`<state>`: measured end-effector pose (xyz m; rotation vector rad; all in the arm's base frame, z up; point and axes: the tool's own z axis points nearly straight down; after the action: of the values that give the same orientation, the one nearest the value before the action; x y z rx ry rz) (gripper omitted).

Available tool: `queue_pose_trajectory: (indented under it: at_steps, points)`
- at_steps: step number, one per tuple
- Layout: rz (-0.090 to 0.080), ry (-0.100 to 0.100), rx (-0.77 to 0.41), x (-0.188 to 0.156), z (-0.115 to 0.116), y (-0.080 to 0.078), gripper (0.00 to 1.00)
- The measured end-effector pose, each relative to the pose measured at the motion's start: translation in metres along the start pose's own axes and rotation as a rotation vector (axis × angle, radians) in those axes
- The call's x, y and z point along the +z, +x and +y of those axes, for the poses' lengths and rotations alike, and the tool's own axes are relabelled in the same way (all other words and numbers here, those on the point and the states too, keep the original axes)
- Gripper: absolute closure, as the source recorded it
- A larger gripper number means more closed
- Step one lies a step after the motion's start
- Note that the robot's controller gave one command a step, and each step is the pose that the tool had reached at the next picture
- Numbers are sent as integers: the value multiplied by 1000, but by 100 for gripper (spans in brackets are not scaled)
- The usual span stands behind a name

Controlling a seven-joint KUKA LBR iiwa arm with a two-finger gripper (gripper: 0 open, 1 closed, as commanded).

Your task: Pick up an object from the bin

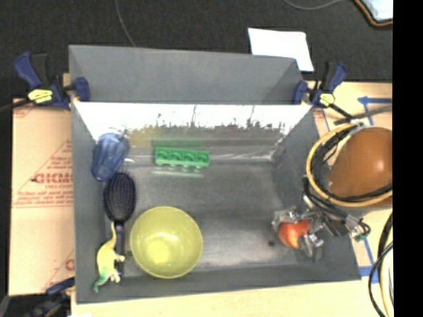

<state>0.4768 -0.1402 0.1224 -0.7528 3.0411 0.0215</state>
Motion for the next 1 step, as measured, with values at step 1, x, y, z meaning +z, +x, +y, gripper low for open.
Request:
queue_pose_trajectory:
  at_steps: [1]
  points:
    - [1, -1, 3, -16, 0, 0, 100]
